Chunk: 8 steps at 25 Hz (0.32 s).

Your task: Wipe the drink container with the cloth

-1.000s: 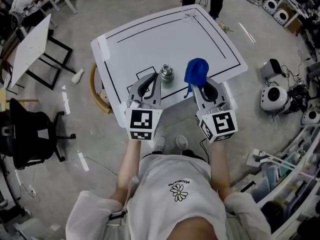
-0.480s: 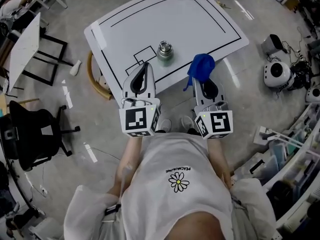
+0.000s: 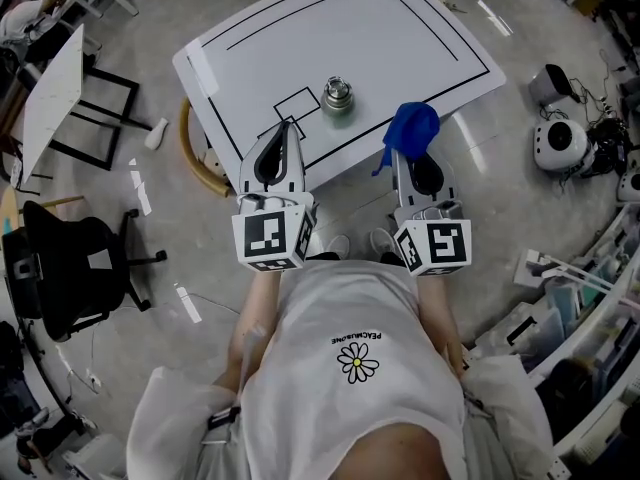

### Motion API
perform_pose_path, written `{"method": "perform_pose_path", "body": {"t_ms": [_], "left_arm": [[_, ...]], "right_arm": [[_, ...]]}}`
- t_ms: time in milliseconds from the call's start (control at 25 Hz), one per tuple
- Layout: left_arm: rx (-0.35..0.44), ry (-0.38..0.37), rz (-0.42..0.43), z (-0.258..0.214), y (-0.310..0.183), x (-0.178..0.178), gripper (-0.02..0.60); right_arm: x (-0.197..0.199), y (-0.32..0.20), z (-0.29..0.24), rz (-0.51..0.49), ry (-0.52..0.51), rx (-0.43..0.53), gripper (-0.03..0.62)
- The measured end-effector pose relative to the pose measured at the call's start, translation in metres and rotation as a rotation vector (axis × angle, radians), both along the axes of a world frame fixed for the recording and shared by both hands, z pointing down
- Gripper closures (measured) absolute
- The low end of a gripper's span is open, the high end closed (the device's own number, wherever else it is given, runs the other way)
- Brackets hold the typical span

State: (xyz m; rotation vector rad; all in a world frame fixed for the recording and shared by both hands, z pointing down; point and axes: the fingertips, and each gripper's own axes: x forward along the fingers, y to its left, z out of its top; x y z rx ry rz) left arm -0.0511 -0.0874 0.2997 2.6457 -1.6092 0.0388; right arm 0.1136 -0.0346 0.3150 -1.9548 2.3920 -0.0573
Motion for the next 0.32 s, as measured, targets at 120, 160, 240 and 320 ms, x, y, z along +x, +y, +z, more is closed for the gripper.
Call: {"method": "perform_pose_path", "body": {"t_ms": [120, 160, 240, 320], "left_arm": [[0.009, 0.009, 0.005, -0.0025, -0.0017, -0.0017, 0.583], [0.013, 0.009, 0.006, -0.0033, -0.0022, -0.0021, 0.583], [0.018, 0.008, 0.010, -0.0046, -0.0023, -0.0028, 0.583], [0.020, 0.004, 0.014, -0.0051, -0.0018, -0.0031, 0.584]], "right_arm": [[-0.0002, 0.0000, 0.0000, 0.009, 0.004, 0.004, 0.551], [-0.0005, 0.0002, -0.0002, 0.011, 0.006, 0.005, 0.551], [-0.0014, 0.0011, -0.0010, 0.015, 0.010, 0.007, 0.551], [-0.0024, 0.0025, -0.0016, 0.017, 0.014, 0.008, 0.551]]}}
